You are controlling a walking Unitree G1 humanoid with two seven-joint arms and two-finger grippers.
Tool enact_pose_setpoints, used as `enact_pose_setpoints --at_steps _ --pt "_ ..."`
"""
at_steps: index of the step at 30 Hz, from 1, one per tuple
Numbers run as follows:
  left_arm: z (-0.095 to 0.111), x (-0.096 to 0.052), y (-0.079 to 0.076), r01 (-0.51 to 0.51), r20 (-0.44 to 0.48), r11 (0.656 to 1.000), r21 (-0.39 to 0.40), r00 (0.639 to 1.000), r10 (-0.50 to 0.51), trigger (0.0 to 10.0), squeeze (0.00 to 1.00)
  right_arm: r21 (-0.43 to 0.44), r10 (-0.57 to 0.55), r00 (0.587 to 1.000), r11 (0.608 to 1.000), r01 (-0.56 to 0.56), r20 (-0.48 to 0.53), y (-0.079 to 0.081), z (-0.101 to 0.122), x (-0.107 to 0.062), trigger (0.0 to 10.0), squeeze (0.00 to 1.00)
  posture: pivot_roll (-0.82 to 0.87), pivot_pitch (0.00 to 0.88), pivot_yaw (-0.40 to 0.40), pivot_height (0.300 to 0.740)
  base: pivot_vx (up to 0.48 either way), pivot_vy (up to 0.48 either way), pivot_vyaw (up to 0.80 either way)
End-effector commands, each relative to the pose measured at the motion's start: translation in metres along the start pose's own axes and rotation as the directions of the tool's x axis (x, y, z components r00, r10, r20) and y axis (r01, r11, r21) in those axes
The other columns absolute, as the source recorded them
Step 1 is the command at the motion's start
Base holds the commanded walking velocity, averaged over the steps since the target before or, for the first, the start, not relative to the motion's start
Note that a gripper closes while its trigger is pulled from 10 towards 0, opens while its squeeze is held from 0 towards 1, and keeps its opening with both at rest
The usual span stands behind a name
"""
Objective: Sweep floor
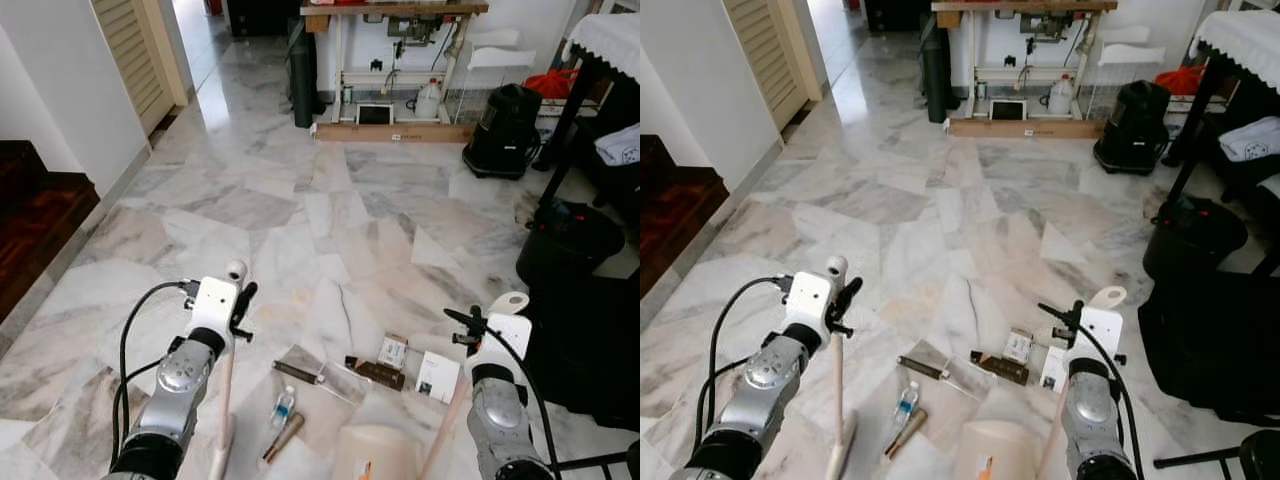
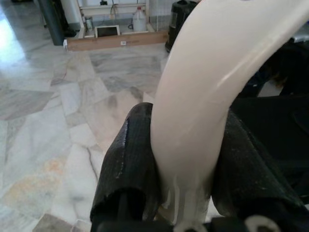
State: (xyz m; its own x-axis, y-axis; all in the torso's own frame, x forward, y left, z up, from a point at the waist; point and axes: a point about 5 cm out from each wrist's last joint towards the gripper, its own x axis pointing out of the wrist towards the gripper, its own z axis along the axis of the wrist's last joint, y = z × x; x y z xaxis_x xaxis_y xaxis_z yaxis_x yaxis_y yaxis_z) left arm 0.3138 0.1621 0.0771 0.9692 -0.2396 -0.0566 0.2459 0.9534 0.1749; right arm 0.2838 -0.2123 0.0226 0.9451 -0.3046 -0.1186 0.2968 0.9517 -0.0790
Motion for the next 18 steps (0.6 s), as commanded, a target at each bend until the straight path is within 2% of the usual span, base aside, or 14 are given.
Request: enact_pose_setpoints --at_steps 1,2,10,18 --pt "0.011 0.004 0.004 0.009 0.028 1.000 -0.029 1.000 -0.008 10.0 0.00 0.011 -0.003 1.000 1.000 0.002 0.014 0.002 0.002 0.001 10.0 0.00 0.06 0.057 0.065 0.740 0.000 0.000 0.00" --pt "0.010 0.004 0.004 0.023 0.020 0.999 -0.049 1.000 -0.022 10.0 0.00 0.012 -0.002 1.000 1.000 0.002 0.013 0.003 0.002 0.000 10.0 0.00 0.06 0.061 0.069 0.740 0.000 0.000 0.00" --pt "0.005 0.001 0.006 0.055 -0.020 0.998 -0.036 0.998 -0.056 10.0 0.00 0.008 0.014 1.000 1.000 -0.015 0.021 0.010 0.002 -0.001 10.0 0.00 0.07 0.073 0.079 0.740 0.000 0.000 0.00" --pt "0.002 -0.005 0.006 0.103 -0.054 0.994 -0.046 0.993 -0.106 10.0 0.00 -0.041 0.036 0.998 0.999 -0.034 0.059 0.017 0.003 -0.004 10.0 0.00 0.09 0.089 0.094 0.740 0.000 0.000 0.00"
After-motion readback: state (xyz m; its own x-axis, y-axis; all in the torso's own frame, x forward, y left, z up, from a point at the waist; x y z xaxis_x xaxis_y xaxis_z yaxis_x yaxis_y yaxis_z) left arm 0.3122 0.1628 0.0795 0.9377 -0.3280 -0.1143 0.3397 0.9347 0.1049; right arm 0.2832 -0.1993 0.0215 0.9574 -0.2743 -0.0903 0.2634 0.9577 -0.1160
